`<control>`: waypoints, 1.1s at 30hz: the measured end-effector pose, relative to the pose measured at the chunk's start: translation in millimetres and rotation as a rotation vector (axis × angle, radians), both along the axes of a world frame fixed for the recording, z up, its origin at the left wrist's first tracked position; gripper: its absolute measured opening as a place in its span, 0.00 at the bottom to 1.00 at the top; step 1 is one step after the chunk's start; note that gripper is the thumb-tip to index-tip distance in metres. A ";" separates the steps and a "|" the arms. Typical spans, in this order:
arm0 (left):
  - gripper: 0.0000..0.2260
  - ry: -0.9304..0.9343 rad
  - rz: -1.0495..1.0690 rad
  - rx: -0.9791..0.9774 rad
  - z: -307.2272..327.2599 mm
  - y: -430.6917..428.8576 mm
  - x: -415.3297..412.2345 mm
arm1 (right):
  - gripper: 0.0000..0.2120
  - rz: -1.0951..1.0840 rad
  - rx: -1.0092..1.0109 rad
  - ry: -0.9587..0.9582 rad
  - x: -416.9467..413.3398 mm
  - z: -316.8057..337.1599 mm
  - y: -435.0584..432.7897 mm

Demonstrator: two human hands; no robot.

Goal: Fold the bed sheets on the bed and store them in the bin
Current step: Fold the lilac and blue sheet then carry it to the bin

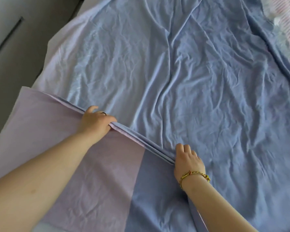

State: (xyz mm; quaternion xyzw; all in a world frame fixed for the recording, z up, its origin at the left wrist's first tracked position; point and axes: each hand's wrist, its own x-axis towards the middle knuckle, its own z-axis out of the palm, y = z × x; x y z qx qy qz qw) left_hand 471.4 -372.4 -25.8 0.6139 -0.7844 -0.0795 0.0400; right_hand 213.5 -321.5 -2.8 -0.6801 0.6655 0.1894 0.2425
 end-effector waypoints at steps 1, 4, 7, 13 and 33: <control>0.10 -0.011 0.049 0.029 2.0 -1.5 -1.8 | 0.20 -0.008 0.008 0.015 -9.2 5.4 -1.6; 0.09 -0.030 0.146 0.063 7.2 -13.8 -9.3 | 0.17 -0.004 0.013 0.053 -32.2 25.5 -22.8; 0.10 -0.052 0.275 0.037 13.6 -32.5 -8.1 | 0.14 0.027 -0.021 0.202 -55.1 40.2 -78.0; 0.19 -0.184 0.414 0.068 17.2 -73.7 3.1 | 0.18 -0.035 -0.221 0.328 -78.3 29.5 -144.9; 0.17 0.474 -0.493 0.083 0.0 8.7 -164.4 | 0.16 -0.700 -0.338 -0.340 -153.4 11.4 -27.3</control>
